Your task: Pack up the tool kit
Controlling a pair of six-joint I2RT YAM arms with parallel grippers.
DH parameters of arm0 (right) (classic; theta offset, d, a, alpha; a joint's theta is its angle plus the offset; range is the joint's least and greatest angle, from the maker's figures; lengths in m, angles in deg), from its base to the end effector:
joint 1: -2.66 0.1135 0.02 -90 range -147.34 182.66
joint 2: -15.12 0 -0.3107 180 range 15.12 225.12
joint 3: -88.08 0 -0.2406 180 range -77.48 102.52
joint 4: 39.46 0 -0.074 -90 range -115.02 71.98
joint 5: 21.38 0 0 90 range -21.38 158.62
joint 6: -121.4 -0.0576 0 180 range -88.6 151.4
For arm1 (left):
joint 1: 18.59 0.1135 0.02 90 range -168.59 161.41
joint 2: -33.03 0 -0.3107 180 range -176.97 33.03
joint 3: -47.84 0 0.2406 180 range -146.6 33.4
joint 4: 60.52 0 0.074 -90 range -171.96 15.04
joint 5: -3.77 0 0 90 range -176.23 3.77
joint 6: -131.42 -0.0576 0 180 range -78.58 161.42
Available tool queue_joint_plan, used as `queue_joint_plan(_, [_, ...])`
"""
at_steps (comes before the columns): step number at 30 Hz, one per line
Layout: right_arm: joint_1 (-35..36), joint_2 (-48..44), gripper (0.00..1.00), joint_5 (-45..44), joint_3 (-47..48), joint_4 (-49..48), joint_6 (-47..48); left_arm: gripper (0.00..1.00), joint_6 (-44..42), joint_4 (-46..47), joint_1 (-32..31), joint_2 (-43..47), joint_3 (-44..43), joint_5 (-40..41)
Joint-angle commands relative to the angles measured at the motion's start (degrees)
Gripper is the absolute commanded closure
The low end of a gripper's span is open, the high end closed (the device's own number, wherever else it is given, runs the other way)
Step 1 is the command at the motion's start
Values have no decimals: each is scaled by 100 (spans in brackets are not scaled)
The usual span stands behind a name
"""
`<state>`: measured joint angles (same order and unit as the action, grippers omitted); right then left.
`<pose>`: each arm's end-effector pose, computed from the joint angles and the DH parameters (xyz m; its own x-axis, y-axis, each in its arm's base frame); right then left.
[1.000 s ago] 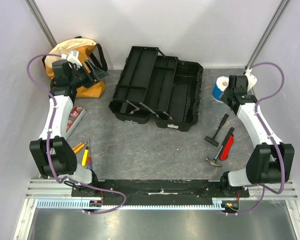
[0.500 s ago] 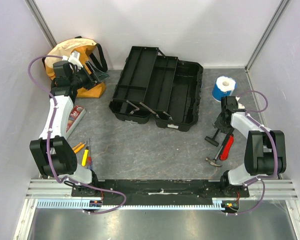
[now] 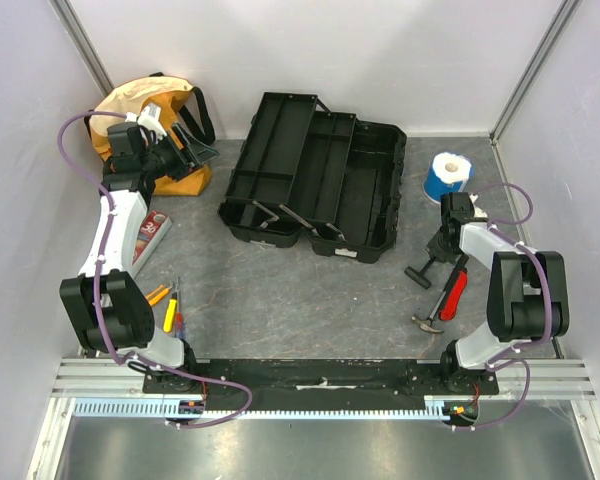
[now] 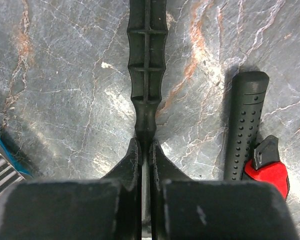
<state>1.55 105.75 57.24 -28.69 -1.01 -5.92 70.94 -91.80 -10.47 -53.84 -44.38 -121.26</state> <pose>0.2901 -0.0170 0.1944 -0.6651 0.6073 -0.4345 0.6324 0.7675 0.1049 0.3527 0.0169 0.3932 -0.5715 -0.4891 -0.6589 0.1308 0.7384 -0.6615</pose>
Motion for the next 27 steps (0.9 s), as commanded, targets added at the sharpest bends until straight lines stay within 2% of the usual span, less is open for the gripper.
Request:
queue_joint_plan(1, [-4, -360, 100, -162, 296, 173, 84, 29, -130, 41, -21, -41, -71, -101])
queue_joint_plan(7, [84, -1240, 100, -567, 1516, 824, 400, 29, -104, 32, -21, -49, -97, -110])
queue_joint_plan(11, [329, -1355, 100, -454, 2474, 904, 568, 29, -95, 40, -30, -41, -159, -110])
queue_joint_plan(15, [724, -1066, 100, -76, 3109, 518, 656, 29, -86, 14, -30, -32, -255, -171])
queue_joint_plan(19, [1313, -583, 100, 152, 3232, -255, 936, 29, -200, -47, -21, 47, -290, -127])
queue_joint_plan(22, [1709, -56, 100, 118, 3391, -493, 1086, 29, -192, -74, -21, 65, -291, -189])
queue_joint_plan(27, [1965, 787, 100, 65, 3452, -774, 1008, 29, -183, -83, -30, 83, -238, -215])
